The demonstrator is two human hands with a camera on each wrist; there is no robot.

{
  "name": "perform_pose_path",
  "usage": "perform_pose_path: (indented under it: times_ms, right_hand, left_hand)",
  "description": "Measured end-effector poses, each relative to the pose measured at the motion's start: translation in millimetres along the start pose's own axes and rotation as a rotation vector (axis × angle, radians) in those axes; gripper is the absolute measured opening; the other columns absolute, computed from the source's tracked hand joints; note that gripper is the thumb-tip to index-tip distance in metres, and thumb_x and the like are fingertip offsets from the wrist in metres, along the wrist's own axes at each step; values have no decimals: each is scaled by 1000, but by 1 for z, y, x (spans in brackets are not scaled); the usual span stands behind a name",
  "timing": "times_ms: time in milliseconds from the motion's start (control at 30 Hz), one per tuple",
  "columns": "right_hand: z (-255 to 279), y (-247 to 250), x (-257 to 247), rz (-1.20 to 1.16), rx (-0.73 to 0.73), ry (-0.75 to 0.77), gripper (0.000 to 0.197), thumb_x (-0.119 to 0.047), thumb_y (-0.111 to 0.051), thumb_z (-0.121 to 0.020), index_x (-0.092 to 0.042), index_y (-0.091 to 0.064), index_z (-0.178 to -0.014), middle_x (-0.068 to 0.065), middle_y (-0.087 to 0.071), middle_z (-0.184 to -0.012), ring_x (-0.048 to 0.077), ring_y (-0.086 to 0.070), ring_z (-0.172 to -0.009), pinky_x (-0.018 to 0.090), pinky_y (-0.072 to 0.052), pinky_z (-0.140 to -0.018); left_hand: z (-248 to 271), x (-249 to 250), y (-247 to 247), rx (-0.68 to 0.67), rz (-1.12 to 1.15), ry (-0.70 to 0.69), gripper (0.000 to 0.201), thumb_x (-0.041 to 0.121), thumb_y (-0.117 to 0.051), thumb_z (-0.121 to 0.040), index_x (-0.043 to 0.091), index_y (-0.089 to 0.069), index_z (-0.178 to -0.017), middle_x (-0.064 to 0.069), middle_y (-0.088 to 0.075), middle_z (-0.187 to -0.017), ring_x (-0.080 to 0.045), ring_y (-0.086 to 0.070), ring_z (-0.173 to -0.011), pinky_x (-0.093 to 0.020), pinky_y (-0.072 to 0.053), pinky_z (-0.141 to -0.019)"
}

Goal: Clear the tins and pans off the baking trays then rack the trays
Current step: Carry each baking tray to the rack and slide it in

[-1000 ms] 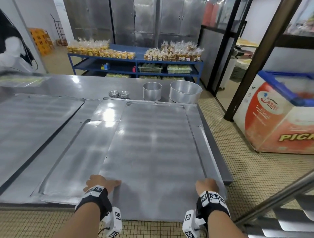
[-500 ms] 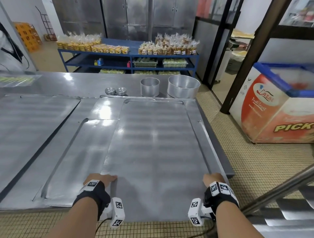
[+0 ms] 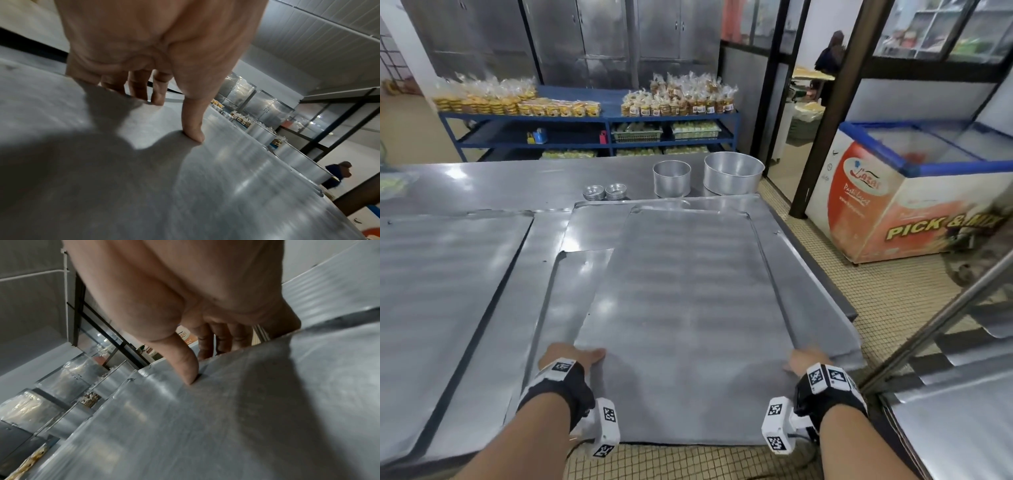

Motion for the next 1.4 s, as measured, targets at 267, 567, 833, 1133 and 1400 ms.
perform_pose_path:
  times_ms: [267, 567, 833, 1133, 1400]
  right_hand:
    - [61, -51, -12, 172, -19, 41, 38, -23, -40, -103, -9, -57, -134, 10, -55, -140, 26, -51, -131, 26, -40, -100]
    - [94, -89, -24, 395, -85, 38, 40, -27, -51, -98, -9, -59, -133, 11, -55, -139, 28, -52, -130, 31, -42, -104]
    - [92, -99, -37, 222, -155, -28, 38, -16, -53, -97, -3, -57, -133, 13, -57, -137, 27, -55, -126, 29, -45, -97]
    - [71, -90, -39, -83, -184, -213, 39, -23, -52, -86, -5, -61, -120, 12, -60, -132, 29, -59, -116, 28, -43, -88]
    - [69, -90, -46, -286, -216, -186, 37, -27, -60, -85, -4, -64, -114, 13, -64, -114, 26, -57, -89, 26, -42, -77]
  left_hand:
    - [-21, -33, 47, -31, -65, -46, 73, 46, -89, -69, -2, -62, -116, -20, -70, -110, -35, -66, -92, -38, -54, -77]
    - [-44, -67, 71, -82, -95, -55, 52, 39, -86, -76, -1, -61, -98, -20, -67, -98, -36, -62, -87, -38, -49, -75]
    - [-49, -75, 74, -98, -188, -50, 52, 42, -89, -72, 0, -65, -90, -18, -69, -88, -36, -68, -84, -41, -57, -80]
    - [-45, -59, 74, -123, -368, -27, 57, 48, -85, -75, 4, -66, -106, -12, -68, -97, -28, -65, -87, -32, -53, -77]
    - [-42, -38, 67, -153, -303, -63, 48, 33, -72, -91, 2, -62, -127, -16, -65, -123, -32, -64, -113, -34, -53, -93]
Point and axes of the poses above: each hand's wrist, its own z-axis away from the middle knuckle, its own y-axis out of the back of the hand, x = y × z, the point moved 2 cm from there along -z, towards the middle knuckle
